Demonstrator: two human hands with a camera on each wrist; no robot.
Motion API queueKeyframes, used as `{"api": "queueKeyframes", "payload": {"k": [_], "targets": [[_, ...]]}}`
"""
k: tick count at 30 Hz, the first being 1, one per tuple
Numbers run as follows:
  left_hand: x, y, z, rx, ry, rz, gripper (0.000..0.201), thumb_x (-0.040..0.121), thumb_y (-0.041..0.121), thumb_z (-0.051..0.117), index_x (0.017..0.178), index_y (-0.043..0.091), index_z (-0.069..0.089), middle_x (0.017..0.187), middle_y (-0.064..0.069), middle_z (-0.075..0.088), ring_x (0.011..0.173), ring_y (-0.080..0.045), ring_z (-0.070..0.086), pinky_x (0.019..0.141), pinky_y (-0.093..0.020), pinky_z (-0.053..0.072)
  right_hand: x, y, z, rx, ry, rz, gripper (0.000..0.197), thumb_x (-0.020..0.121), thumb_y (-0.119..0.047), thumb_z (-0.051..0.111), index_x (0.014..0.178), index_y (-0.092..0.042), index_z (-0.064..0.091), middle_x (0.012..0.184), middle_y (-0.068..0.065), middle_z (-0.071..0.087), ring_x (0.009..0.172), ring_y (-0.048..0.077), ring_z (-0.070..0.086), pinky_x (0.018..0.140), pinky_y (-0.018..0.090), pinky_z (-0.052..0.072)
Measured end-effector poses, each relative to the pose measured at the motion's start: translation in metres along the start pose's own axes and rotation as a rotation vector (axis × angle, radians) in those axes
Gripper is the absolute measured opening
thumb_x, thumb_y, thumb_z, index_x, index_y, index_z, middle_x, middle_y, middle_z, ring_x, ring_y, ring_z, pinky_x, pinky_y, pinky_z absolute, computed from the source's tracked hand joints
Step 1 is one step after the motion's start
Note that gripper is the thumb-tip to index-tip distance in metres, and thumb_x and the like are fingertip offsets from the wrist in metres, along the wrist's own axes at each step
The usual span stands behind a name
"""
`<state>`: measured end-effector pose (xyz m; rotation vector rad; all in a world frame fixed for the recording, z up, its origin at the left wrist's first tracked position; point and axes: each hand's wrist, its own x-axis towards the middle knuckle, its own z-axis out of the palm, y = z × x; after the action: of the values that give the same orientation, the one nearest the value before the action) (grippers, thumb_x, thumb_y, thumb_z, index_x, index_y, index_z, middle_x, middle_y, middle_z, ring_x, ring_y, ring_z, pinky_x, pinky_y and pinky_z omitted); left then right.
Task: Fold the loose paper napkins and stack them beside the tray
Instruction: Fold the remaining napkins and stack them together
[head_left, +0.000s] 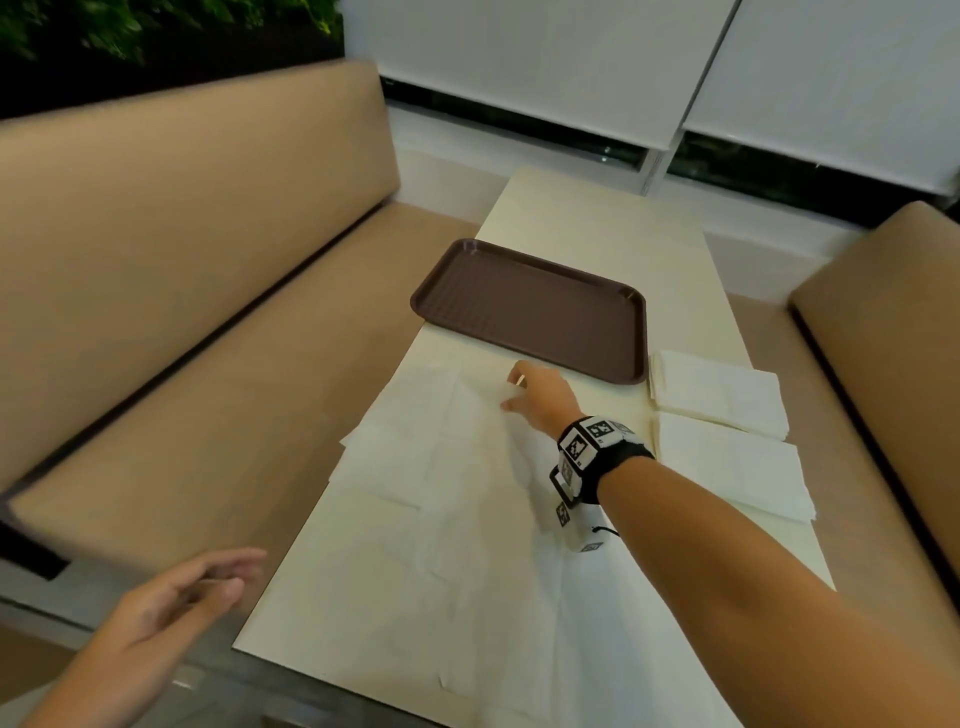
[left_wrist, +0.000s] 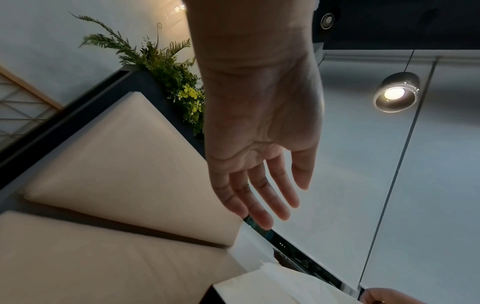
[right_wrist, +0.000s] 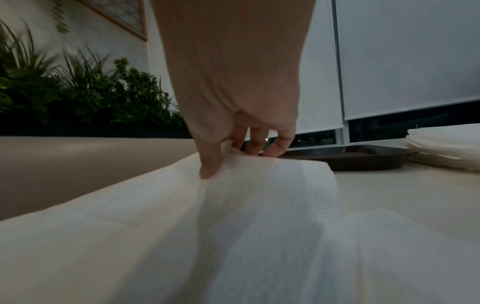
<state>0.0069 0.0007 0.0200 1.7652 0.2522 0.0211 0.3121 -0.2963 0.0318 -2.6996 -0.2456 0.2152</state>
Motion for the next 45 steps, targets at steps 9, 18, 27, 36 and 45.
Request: {"api": "queueKeyframes", "payload": {"k": [9,18,27,36,45], "targets": [[0.014,0.021,0.003,0.019,-0.049,0.098,0.058,0.051,0.079,0.067,0.096,0.043,0.071,0.095,0.009,0.073,0.084,-0.01,0.065,0.079,-0.01,0.046,-0.019,-0.005,-0.027,-0.023,0.113,-0.189,0.01,0.086,-0.02,0.068,0.094,-0.015,0.067,0.09,0.007,0.065,0.085,0.025,0.06,0.075,0.03,0.046],[0.076,0.076,0.047,-0.033,0.025,0.21,0.069,0.066,0.047,0.082,0.124,0.051,0.046,0.138,0.02,0.046,0.131,0.004,0.039,0.106,-0.022,0.031,-0.064,-0.026,-0.08,0.137,0.218,-0.595,0.003,0.086,-0.017,0.068,0.088,-0.016,0.069,0.109,-0.001,0.069,0.103,0.011,0.063,0.092,0.031,0.049],[0.167,0.155,0.117,-0.148,-0.356,0.282,0.101,0.053,0.027,0.091,0.138,0.029,0.036,0.122,-0.001,0.064,0.112,-0.012,0.061,0.099,-0.033,0.047,-0.14,-0.034,-0.186,0.699,-0.028,-0.64,0.004,0.092,-0.01,0.052,0.096,-0.011,0.051,0.073,-0.013,0.062,0.068,0.005,0.058,0.069,0.02,0.05],[0.168,0.195,0.178,-0.32,-0.487,0.364,0.033,0.061,0.019,0.08,0.092,0.024,0.073,0.093,0.01,0.075,0.094,-0.009,0.068,0.076,-0.019,0.054,-0.166,0.021,-0.21,0.922,0.329,-0.396,0.011,0.09,-0.022,0.056,0.097,-0.019,0.048,0.078,-0.003,0.066,0.069,0.014,0.063,0.058,0.025,0.053],[0.147,0.202,0.215,-0.212,-0.719,0.302,0.081,0.041,0.064,0.084,0.109,0.024,0.066,0.11,0.0,0.071,0.103,-0.019,0.067,0.082,-0.032,0.056,-0.169,0.05,-0.154,1.101,0.478,-0.132,0.029,0.084,-0.02,0.068,0.112,-0.017,0.062,0.111,0.007,0.069,0.101,0.022,0.066,0.086,0.041,0.053]]}}
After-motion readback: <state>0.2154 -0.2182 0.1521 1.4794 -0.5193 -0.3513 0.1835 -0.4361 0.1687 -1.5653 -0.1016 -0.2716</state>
